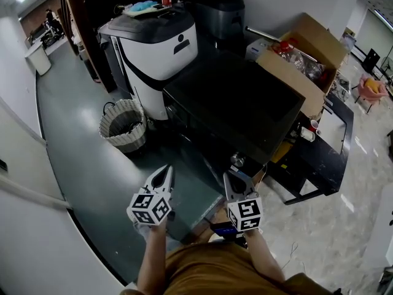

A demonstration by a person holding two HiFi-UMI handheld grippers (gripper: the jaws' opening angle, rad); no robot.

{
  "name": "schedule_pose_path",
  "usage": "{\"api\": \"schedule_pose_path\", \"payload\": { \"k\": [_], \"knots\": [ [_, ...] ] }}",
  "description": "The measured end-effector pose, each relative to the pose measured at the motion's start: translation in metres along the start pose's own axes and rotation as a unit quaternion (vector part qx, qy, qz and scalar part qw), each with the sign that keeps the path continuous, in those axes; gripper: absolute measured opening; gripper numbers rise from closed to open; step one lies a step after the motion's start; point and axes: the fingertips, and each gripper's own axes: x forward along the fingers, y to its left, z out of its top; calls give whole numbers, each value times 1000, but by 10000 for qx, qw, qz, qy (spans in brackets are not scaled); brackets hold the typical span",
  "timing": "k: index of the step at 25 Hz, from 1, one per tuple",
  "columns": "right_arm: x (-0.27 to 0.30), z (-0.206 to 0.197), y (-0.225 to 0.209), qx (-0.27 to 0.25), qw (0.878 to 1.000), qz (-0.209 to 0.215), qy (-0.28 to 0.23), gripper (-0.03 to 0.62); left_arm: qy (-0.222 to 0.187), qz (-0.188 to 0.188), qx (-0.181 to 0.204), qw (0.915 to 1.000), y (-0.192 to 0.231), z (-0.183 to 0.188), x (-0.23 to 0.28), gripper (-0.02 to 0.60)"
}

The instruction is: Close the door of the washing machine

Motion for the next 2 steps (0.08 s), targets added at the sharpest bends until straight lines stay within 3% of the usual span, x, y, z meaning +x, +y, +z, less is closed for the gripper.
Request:
{"api": "schedule_pose_path", "payload": {
  "k": [2],
  "knots": [
    [0, -1, 0, -13, 10000, 7, 17, 12, -27, -18, -213, 9998, 4, -3, -1, 25]
  ]
}}
